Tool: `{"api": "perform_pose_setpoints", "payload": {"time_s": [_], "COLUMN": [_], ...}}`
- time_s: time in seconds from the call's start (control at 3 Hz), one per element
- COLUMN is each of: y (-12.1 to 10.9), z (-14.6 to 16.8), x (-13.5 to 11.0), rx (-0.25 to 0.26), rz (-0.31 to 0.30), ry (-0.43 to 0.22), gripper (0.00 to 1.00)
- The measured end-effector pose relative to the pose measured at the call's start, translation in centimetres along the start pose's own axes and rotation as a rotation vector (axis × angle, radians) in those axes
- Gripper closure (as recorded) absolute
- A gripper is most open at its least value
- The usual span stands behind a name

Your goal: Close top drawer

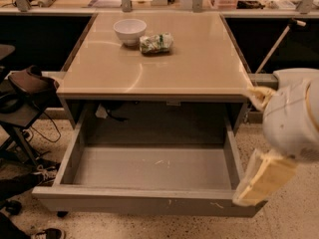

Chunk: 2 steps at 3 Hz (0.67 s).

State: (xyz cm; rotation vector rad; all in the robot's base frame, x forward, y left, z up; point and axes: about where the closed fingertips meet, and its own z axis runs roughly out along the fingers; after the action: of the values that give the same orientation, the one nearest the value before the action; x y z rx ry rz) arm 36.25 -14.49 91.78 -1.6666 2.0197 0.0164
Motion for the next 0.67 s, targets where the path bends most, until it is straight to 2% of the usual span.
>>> {"api": "perform_pose_setpoints", "payload": {"time_s": [0.33, 0.67], "y": [4.5, 10.8], "z": [3.9, 9.4], "x": [-1.6, -0.1], "rx": [0.011, -0.089], "rz": [0.034, 0.108], "ry": [-0.087, -0.102], "gripper": [0.00, 0.00]}}
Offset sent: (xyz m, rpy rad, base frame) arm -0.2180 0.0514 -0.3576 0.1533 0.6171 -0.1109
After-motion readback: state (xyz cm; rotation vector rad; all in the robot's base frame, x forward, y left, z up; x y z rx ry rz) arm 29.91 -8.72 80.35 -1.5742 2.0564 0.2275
